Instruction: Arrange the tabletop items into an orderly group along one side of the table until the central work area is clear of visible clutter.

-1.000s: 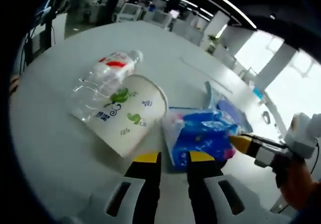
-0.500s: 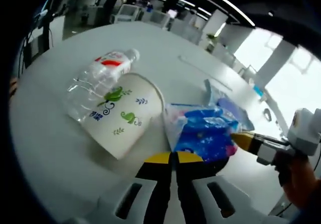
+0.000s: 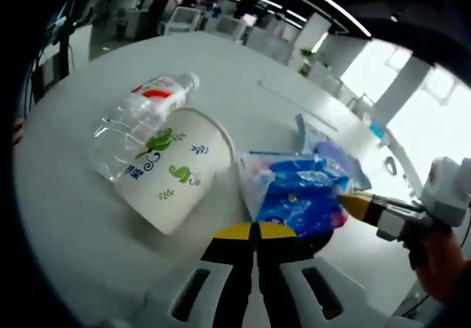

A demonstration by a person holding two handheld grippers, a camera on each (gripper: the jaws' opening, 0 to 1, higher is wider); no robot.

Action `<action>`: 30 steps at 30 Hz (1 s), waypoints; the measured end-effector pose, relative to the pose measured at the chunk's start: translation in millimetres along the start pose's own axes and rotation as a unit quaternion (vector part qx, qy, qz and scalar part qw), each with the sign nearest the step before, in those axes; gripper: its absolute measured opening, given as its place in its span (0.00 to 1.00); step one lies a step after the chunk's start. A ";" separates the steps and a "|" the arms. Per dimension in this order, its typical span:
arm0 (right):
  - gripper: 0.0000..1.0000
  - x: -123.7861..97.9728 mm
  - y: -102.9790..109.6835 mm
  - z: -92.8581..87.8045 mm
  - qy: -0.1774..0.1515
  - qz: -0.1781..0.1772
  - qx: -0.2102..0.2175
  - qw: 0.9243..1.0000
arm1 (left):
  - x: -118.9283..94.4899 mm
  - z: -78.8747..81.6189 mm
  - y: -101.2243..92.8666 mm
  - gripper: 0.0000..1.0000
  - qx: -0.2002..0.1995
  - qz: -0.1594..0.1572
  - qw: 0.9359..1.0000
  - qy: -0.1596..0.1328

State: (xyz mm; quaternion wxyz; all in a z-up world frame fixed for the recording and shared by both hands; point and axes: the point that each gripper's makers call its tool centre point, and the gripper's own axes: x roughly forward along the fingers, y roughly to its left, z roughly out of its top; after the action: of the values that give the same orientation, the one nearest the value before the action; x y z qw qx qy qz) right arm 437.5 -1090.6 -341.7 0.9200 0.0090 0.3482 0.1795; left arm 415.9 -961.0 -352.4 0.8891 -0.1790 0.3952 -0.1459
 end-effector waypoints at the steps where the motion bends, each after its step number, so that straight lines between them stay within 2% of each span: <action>1: 0.00 -0.4 -0.4 -0.2 0.001 -0.001 -0.005 1.000 | -0.2 0.6 -0.6 0.00 0.000 -0.001 1.000 -0.002; 8: 0.00 -8.4 -3.1 4.5 -0.011 -0.006 -0.003 1.000 | -4.5 8.6 -8.8 0.00 0.006 -0.013 1.000 -0.011; 13: 0.00 -19.4 -8.7 17.0 -0.033 -0.013 0.006 0.999 | -7.9 22.4 -20.3 0.00 0.015 -0.027 0.999 -0.026; 30: 0.00 -57.7 -32.3 42.1 -0.081 -0.046 0.030 0.995 | -14.3 48.6 -64.1 0.00 0.081 -0.074 0.993 -0.041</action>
State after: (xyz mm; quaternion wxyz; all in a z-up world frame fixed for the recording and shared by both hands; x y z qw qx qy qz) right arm 435.1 -1135.6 -277.5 0.9517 0.0351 0.2782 0.1248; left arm 435.8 -1002.7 -285.0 0.9028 -0.1410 0.3311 -0.2356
